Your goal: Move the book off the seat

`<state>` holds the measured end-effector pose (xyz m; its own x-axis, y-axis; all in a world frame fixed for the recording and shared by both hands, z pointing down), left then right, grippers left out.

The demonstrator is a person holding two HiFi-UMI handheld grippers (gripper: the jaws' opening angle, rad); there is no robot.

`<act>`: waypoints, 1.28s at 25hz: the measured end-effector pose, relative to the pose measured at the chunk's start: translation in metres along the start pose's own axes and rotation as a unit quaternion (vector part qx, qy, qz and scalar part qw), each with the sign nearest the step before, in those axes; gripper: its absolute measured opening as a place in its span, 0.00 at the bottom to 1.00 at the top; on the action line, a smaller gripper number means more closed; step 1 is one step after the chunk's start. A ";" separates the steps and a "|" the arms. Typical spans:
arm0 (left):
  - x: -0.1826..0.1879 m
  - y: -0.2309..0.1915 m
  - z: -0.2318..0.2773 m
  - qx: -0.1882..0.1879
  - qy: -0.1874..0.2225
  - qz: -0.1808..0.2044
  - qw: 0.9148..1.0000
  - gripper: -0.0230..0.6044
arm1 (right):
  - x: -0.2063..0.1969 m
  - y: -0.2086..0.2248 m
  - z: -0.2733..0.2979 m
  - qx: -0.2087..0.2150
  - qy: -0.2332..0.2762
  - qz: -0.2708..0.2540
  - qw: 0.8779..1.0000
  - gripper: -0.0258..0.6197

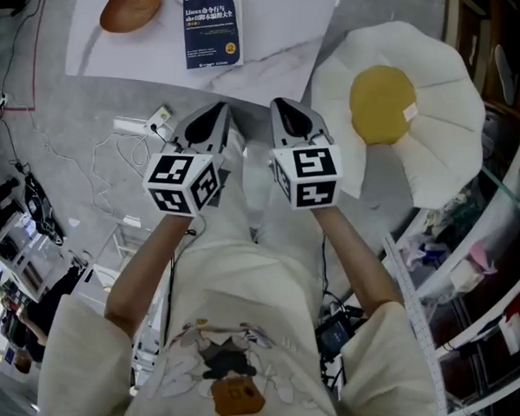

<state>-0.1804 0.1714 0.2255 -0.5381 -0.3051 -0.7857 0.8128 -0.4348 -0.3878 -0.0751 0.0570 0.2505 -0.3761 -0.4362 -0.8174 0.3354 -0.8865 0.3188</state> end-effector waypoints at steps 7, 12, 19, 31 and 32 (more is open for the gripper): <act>0.025 0.053 -0.057 -0.006 0.023 0.004 1.000 0.05 | 0.033 -0.021 -0.062 0.035 0.017 -0.010 0.999 0.05; 0.052 0.076 -0.078 -0.020 0.047 0.011 0.999 0.05 | 0.068 -0.043 -0.088 0.066 0.042 -0.028 0.997 0.05; 0.085 0.110 -0.104 -0.054 0.082 0.023 0.995 0.05 | 0.096 -0.059 -0.122 0.071 0.071 -0.030 0.995 0.05; 0.113 0.175 -0.147 -0.100 0.119 0.039 0.987 0.05 | 0.121 -0.080 -0.197 0.087 0.108 -0.014 0.990 0.05; 0.113 0.182 -0.151 -0.105 0.120 0.039 0.986 0.05 | 0.120 -0.082 -0.204 0.090 0.108 -0.010 0.990 0.05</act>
<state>-0.0590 0.1855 -0.0065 -0.4241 -0.1105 -0.8988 0.8916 -0.2250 -0.3931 0.0285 0.1085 0.0280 -0.1802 -0.3927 -0.9018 0.1631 -0.9161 0.3664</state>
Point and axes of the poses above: the fingertips, and each gripper's own axes: z forward along the fingers, y to its right, x out of its top, the point moved 7 cm from there along -z, backward along the fingers, and after that the axes turned 15 degrees about y, right-handed, at the moved point
